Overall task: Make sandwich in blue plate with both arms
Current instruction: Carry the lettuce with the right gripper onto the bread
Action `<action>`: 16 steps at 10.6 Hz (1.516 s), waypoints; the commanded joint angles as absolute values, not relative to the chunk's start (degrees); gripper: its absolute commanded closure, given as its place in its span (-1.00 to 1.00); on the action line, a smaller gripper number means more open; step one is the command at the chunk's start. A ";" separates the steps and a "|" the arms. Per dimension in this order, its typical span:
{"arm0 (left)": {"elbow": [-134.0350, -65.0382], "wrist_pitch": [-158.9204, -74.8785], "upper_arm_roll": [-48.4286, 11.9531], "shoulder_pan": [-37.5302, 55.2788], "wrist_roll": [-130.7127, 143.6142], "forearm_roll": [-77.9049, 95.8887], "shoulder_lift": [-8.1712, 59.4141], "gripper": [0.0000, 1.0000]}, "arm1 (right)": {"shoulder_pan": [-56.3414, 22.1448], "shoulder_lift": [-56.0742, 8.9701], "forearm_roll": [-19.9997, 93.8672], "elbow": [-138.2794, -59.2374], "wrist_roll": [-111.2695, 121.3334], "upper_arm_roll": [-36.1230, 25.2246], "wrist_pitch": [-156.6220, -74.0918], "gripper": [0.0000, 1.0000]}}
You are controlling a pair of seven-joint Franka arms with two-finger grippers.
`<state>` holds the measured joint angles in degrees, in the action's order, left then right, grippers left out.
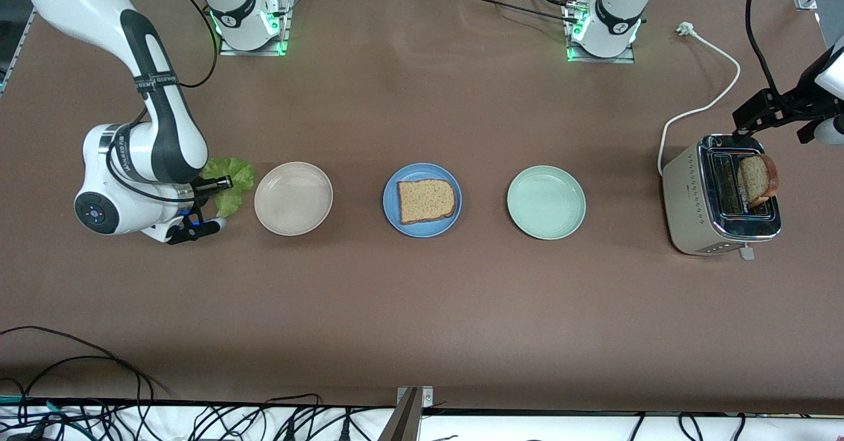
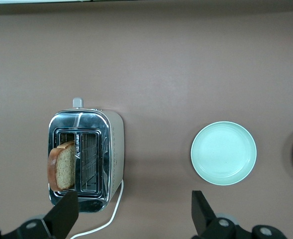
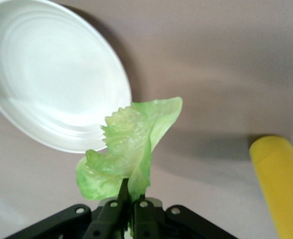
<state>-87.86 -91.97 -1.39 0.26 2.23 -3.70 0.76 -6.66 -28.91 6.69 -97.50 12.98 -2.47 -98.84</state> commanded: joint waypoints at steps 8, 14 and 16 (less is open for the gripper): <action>-86.13 -91.05 -1.84 0.00 1.93 -3.87 1.67 -1.00 | -25.82 -37.87 31.95 -79.37 -23.27 -2.29 -111.33 1.00; -86.13 -90.97 -1.76 -0.09 1.93 -3.96 1.67 -1.00 | -37.43 -45.08 39.64 -81.38 -29.18 -2.02 -123.29 1.00; -86.13 -90.97 -1.76 0.00 1.93 -3.96 1.67 -1.00 | -37.53 -45.18 39.64 -82.52 -29.35 -2.02 -122.61 -0.21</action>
<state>-87.70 -91.95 -1.57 0.20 2.24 -3.70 1.11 -37.50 -44.81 38.34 -82.16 -29.13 -1.57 -122.72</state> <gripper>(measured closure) 0.000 0.952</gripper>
